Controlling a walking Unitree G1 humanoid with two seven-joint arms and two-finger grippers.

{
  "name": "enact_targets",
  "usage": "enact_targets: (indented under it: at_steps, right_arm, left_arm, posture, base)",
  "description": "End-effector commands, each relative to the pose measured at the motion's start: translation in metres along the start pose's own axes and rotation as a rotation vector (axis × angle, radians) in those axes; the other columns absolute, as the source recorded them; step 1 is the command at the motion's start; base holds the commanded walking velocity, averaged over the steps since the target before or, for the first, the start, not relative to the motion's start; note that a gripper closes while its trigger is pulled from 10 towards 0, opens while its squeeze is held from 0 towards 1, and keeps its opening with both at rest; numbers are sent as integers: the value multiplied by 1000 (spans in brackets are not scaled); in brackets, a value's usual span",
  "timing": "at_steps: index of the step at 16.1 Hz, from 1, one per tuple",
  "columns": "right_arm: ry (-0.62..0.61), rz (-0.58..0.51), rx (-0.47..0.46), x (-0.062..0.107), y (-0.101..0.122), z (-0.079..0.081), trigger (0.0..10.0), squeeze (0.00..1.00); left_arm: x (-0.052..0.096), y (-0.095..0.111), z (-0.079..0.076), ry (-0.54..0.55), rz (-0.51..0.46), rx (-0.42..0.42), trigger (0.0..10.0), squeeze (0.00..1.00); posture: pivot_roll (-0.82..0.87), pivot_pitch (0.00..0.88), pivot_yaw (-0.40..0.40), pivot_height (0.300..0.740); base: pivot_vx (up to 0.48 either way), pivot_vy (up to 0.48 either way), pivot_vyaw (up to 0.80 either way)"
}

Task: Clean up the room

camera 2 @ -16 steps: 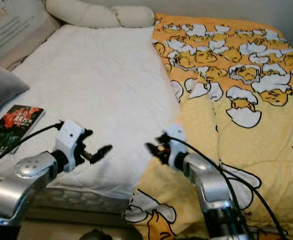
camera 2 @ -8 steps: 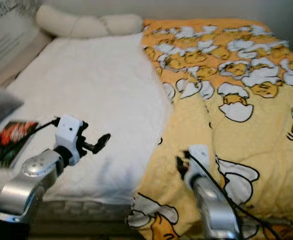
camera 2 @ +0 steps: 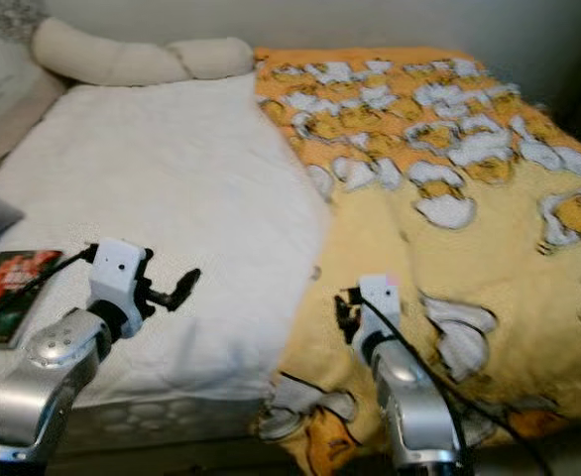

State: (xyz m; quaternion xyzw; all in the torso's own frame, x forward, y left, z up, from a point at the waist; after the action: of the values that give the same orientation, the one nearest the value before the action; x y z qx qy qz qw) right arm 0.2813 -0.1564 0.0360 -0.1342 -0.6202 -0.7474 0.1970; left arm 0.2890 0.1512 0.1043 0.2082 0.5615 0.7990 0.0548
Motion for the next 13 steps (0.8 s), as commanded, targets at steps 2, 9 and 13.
enact_targets:
  at_steps: [2,9,13]
  right_arm:
    - [-11,11,19,-3,1,2,10000,0]
    - [59,-5,-22,3,4,4,10000,1000]
    - [182,184,95,-23,-7,37,10000,1000]
  left_arm:
    - [3,3,9,34,-13,-40,10000,0]
    - [-3,-1,10,-65,-13,-3,10000,1000]
    - [1,2,1,-182,-22,-20,10000,1000]
  posture:
    - [27,0,52,740]
    - [-11,0,76,740]
    - [-2,0,73,740]
  base:
    - [0,0,0]
    - [0,0,0]
    - [0,0,0]
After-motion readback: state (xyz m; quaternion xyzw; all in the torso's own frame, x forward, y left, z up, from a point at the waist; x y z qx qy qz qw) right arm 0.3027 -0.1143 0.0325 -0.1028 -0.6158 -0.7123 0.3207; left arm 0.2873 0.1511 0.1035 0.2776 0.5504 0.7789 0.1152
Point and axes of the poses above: a point about 5 cm out from each wrist's last joint towards the gripper, its own x axis pointing back from the gripper into the wrist, its own y axis along the axis of the wrist's last joint, z = x × y, the point moved 3 cm from there along -x, pointing out of the wrist towards the gripper, and after that the axes turned 12 degrees about -x, right-handed, at the moved point
